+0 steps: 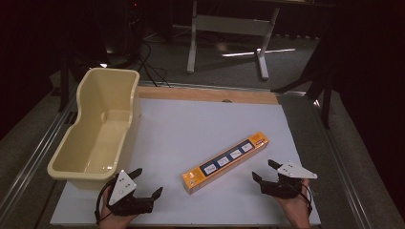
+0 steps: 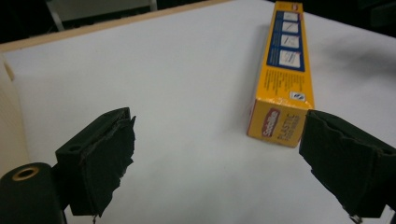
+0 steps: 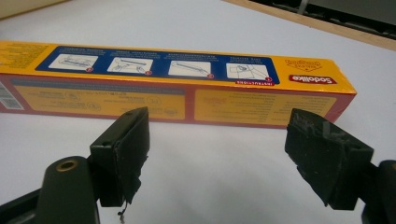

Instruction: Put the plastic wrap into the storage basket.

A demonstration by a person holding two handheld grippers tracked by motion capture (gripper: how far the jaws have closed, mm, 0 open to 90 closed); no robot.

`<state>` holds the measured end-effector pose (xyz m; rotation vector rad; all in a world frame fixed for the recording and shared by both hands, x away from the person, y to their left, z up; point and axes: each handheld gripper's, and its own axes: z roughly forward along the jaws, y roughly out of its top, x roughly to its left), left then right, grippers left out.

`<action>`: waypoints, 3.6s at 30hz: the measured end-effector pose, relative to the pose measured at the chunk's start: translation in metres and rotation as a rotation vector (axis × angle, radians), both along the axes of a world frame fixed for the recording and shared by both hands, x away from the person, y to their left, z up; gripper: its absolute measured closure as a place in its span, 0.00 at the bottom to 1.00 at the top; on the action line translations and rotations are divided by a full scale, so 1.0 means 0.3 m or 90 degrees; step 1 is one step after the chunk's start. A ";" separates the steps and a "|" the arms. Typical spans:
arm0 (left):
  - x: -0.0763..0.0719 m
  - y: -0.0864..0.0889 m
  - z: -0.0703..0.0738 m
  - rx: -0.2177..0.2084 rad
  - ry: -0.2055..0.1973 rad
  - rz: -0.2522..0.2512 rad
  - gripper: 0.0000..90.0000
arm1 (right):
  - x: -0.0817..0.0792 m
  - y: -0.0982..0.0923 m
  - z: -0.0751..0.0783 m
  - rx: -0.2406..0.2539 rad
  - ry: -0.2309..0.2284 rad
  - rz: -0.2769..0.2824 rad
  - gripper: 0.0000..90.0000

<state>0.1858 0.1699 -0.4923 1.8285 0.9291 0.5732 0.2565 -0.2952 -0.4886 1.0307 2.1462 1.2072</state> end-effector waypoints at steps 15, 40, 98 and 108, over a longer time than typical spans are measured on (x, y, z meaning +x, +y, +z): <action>-0.004 -0.025 -0.001 0.007 -0.008 -0.012 0.11 | 0.000 0.030 0.008 0.011 0.012 0.017 0.39; -0.001 -0.015 -0.004 -0.009 -0.006 -0.011 0.18 | 0.190 0.098 -0.074 -0.070 0.145 -0.044 1.00; -0.004 -0.007 0.000 -0.018 -0.014 -0.001 0.18 | -0.036 0.703 -0.030 -0.028 0.101 0.271 1.00; -0.006 -0.005 0.002 -0.020 -0.016 0.000 0.18 | 0.010 0.753 -0.036 -0.039 0.085 0.243 0.99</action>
